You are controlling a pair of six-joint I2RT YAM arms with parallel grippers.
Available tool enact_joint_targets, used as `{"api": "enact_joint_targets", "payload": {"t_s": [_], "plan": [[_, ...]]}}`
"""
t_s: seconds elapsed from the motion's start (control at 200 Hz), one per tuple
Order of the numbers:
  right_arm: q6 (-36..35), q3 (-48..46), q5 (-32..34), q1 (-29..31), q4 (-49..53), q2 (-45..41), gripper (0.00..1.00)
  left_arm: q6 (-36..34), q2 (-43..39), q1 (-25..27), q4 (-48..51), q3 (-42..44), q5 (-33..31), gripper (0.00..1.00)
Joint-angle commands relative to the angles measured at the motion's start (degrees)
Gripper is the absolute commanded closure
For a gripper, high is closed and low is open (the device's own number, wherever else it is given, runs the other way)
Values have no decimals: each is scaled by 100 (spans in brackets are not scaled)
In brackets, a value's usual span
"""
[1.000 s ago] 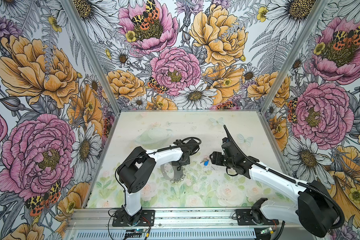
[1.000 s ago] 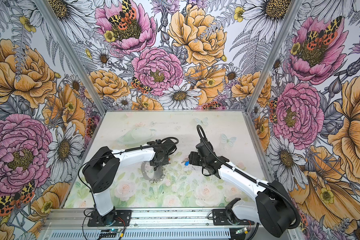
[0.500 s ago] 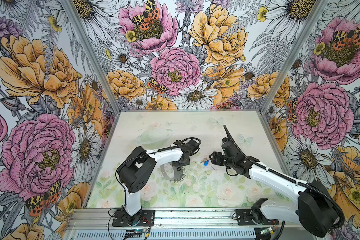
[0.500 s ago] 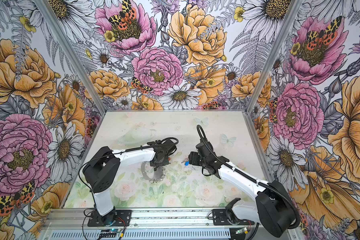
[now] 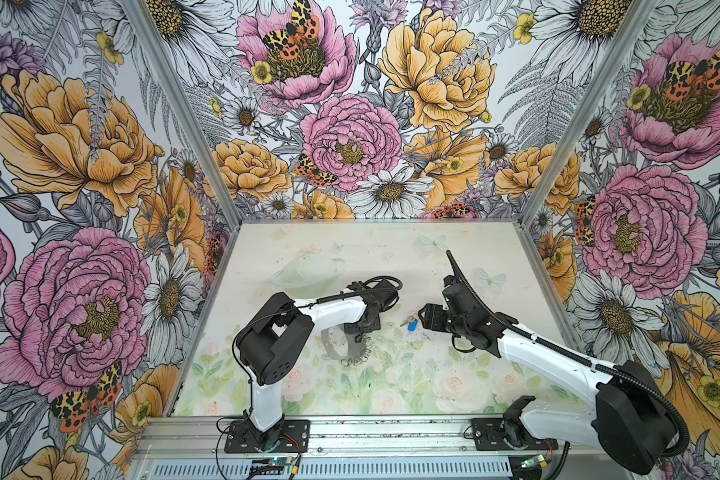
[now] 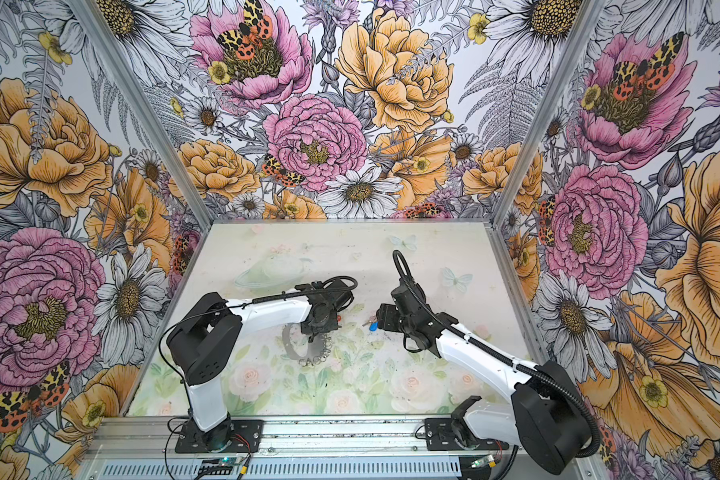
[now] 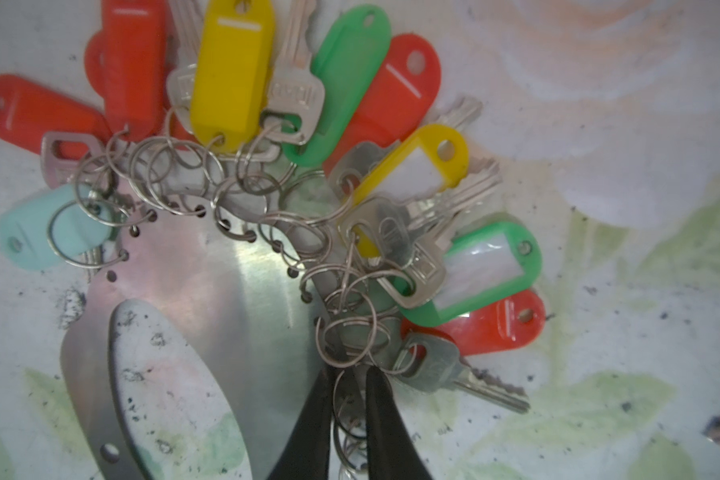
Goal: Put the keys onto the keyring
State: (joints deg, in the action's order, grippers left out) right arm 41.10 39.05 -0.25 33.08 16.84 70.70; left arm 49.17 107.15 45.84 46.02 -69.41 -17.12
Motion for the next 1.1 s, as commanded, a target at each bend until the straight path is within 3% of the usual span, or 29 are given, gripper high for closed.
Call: {"api": "enact_joint_targets", "payload": {"t_s": [0.0, 0.791, 0.861, 0.981, 1.096], "plan": [[-32, 78, -29, 36, -144, 58, 32, 32, 28, -38, -142, 58, -25, 85], [-47, 112, -54, 34, -151, 65, 32, -98, -145, -36, -128, -14, -243, 95], [-49, 103, -54, 32, -153, 66, 32, -168, -213, -24, -120, -12, -262, 93], [-43, 94, -54, 32, -148, 60, 32, -359, -482, 67, -72, -22, -476, 80], [-46, 86, -54, 41, -152, 75, 32, -683, -477, 176, 164, -193, -700, 78]]}}
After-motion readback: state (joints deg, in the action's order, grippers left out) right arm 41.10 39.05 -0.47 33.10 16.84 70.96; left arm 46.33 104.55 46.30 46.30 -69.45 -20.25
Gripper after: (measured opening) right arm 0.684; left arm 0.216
